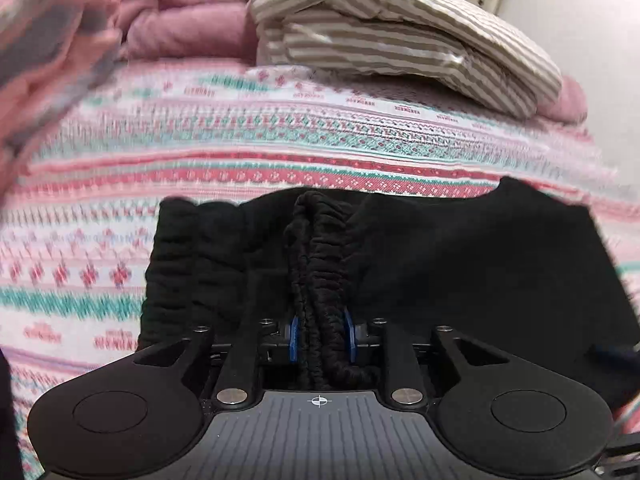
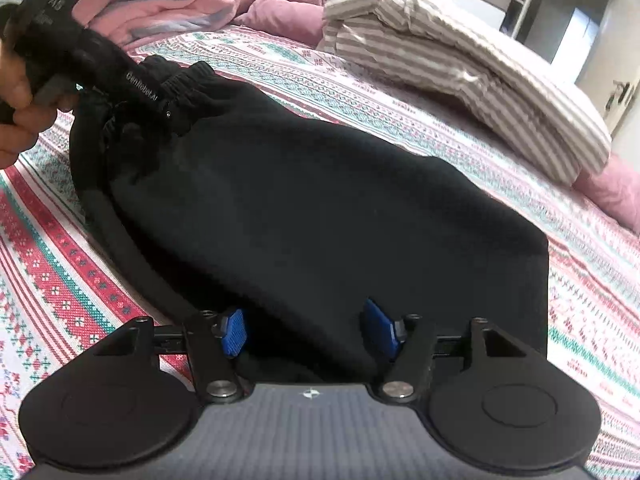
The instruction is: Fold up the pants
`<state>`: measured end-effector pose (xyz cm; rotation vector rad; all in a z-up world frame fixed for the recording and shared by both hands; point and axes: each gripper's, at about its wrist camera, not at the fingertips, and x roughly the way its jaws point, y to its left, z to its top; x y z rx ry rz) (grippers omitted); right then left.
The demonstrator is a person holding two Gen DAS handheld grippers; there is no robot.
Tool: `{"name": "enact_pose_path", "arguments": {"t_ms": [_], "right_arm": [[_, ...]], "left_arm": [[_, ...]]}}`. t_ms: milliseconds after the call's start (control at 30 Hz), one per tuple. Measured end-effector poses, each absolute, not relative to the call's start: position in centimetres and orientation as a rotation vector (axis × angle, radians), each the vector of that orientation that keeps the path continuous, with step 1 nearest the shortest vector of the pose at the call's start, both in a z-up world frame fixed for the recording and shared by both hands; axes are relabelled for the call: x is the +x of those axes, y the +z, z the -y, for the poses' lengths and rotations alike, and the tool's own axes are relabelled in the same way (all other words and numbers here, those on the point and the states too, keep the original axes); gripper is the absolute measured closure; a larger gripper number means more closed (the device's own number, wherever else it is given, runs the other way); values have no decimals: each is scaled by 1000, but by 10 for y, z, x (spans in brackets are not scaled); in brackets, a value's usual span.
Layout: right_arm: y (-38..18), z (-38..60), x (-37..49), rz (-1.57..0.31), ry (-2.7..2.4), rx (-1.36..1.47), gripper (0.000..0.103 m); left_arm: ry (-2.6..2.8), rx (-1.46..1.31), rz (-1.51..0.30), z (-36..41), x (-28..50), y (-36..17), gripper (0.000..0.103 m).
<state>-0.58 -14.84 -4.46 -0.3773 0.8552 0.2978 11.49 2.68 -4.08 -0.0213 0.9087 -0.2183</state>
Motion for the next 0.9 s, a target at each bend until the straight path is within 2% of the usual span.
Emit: {"name": "enact_pose_path", "arguments": {"t_ms": [167,200,267,300,367,400,433,500,667,833,900], "right_arm": [[-12,180,-14,-871,440,-277,0],[-1,195,-15,-851,451,-224,0],[16,227,-14,-821,449,-110,0],[22,243,-12,-807,422,-62,0],[24,267,-7,-821,333,-23,0],[22,277,-4,-840,280,-15,11],[17,286,-1,-863,238,-5,17],[7,295,2,-915,203,-2,32],[-29,287,1,-1067,210,-69,36],[-44,277,-7,-1055,200,-144,36],[-42,279,-4,-1067,208,-138,36]], "left_arm": [[-209,-2,-883,-27,110,-21,74],[-202,-12,-860,-29,109,-15,68],[-165,-2,-778,-33,99,-3,46],[-142,5,-733,-32,96,3,44],[-114,11,-681,-30,94,11,44],[-108,2,-660,-29,91,15,46],[-124,-10,-653,-26,89,18,50],[-188,-24,-654,-18,85,22,50],[-273,-26,-623,6,75,22,51],[-261,121,-777,37,79,-20,51],[-214,171,-866,36,87,-41,57]]}}
